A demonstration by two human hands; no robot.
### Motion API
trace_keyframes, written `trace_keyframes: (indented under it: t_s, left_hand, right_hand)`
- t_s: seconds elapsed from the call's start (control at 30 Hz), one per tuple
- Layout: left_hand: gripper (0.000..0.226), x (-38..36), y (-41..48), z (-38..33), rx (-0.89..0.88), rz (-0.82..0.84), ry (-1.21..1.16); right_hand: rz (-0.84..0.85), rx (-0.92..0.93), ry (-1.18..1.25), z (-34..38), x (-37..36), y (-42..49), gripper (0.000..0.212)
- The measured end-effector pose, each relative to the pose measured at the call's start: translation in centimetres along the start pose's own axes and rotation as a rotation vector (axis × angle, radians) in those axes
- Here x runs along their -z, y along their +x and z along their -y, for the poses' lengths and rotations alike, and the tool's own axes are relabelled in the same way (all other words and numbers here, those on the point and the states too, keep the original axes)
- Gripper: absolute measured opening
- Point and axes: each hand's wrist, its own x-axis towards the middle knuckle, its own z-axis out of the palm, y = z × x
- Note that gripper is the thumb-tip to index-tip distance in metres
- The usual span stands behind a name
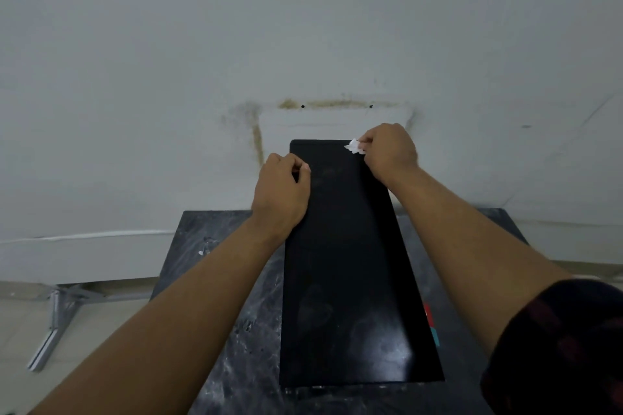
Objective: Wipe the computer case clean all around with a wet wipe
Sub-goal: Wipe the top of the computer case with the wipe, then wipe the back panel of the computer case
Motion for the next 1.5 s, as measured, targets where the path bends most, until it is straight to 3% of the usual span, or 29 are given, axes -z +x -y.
trace_keyframes:
  t_s: [0.23,0.4,0.53,1.03,1.27,1.37,1.5]
  left_hand:
    - [0.021,0.7,-0.8,-0.5,-0.101,-0.012,0.074]
    - [0.019,1.6,-2.7,-1.4,-0.171,0.070,0.143]
    - [0.012,1.8,-4.3,-1.9,-0.188,0.109,0.142]
    - [0.010,1.4,-4.8,-2.2,-0.238,0.074,0.197]
    - [0.011,2.4,-8.1,-2.4,-0.220,0.063,0.102]
    - [0.016,3.8,-12.4,-2.9,-0.217,0.085,0.080]
    - [0.026,5.4,-19.5,-3.4,-0.193,0.194,-0.156]
  right_hand:
    - [-0.021,0.112,-0.043,-1.6,1.5,-5.0,0.025]
    - [0.013,0.270,-0.060,-2.2,2.2,-8.2,0.027]
    - [0.062,0.369,-0.060,-2.2,3.3,-9.5,0.017]
    - [0.021,0.530,0.107,-3.4,1.4,-11.0,0.008]
    - [0.049,0.620,0.085,-4.0,3.2,-15.0,0.014]
    - [0.000,0.693,0.063,-4.9,4.3,-19.1,0.002]
    - [-0.041,0.702,0.114,-6.7,5.0,-23.7,0.011]
